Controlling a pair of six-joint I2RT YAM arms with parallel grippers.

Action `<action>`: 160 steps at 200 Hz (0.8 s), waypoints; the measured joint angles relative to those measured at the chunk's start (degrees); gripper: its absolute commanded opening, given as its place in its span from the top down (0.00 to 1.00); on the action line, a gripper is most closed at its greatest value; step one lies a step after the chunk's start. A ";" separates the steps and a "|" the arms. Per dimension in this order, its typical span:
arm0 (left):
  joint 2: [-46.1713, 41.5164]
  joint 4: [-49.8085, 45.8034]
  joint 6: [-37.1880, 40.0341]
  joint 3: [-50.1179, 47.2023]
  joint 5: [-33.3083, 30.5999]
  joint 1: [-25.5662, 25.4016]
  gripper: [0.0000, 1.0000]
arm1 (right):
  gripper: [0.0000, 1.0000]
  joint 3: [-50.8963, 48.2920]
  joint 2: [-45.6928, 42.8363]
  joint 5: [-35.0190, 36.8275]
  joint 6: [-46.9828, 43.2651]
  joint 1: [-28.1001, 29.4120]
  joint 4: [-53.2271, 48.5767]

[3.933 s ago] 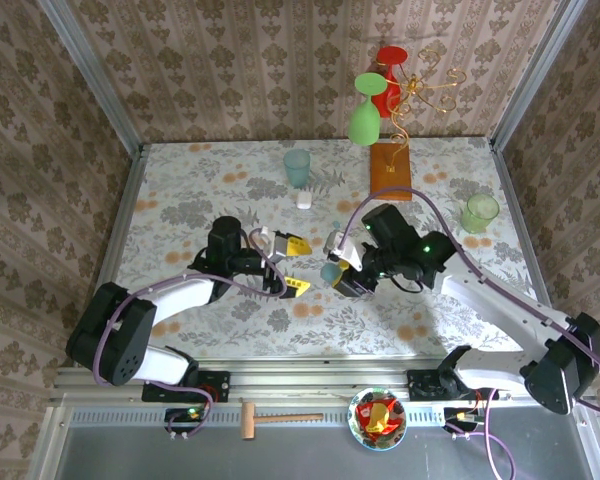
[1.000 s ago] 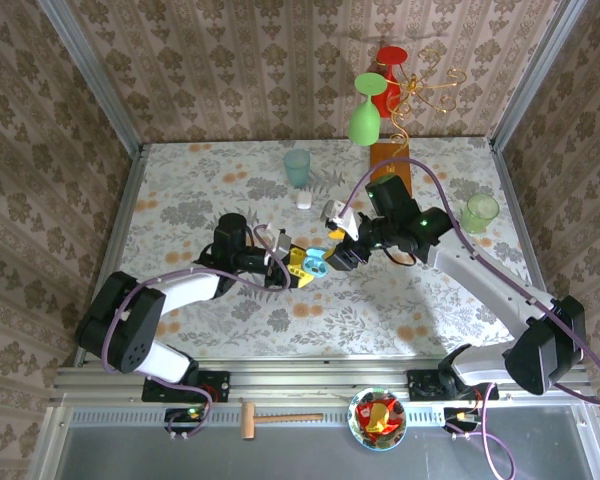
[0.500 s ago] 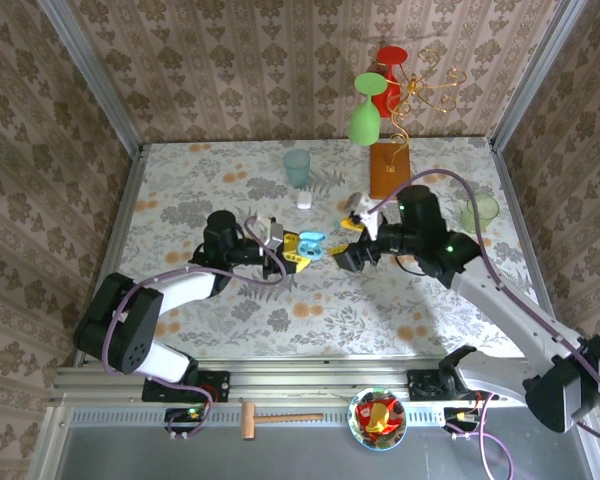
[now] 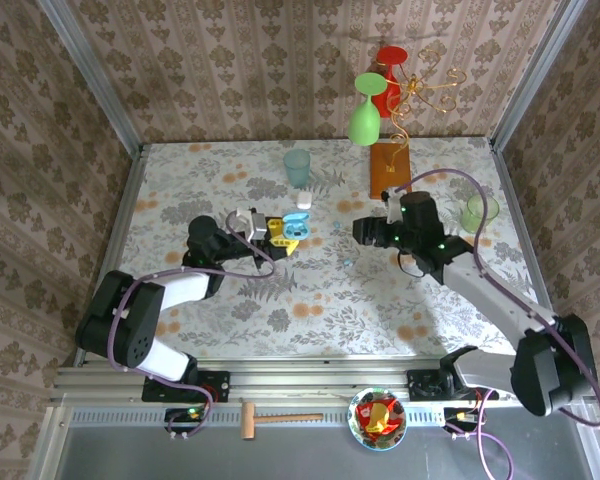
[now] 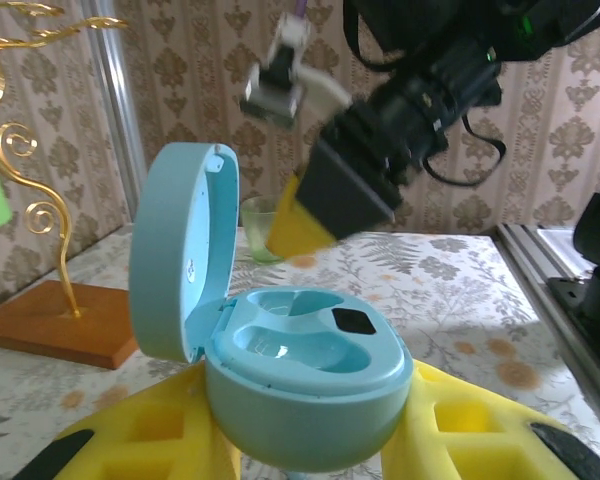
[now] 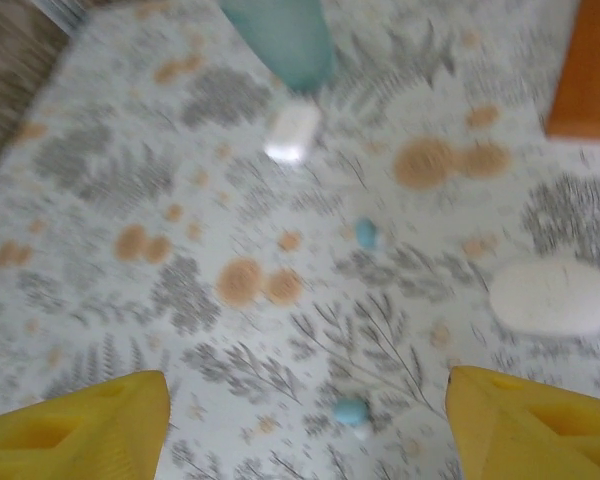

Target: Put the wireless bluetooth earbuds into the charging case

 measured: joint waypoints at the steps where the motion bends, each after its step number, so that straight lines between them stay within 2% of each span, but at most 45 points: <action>1: -0.02 0.02 0.00 -0.02 -0.04 0.00 0.74 | 0.32 0.09 0.15 0.17 0.07 0.04 -0.20; 31: -0.76 0.09 0.02 -0.22 -0.50 0.50 0.74 | 0.36 6.19 8.87 4.07 -1.62 3.96 -6.58; 71: -1.60 0.00 0.04 -0.52 -0.90 0.85 0.74 | 0.38 15.39 20.52 4.17 -5.14 5.25 -11.96; 121: -3.58 -1.49 0.94 -0.81 -0.94 1.05 0.74 | 0.40 22.77 32.39 -3.39 -10.78 3.58 -16.31; 160: -4.20 -2.69 1.77 -0.87 -1.07 1.09 0.74 | 0.42 23.65 37.18 -9.46 -12.44 1.81 -17.20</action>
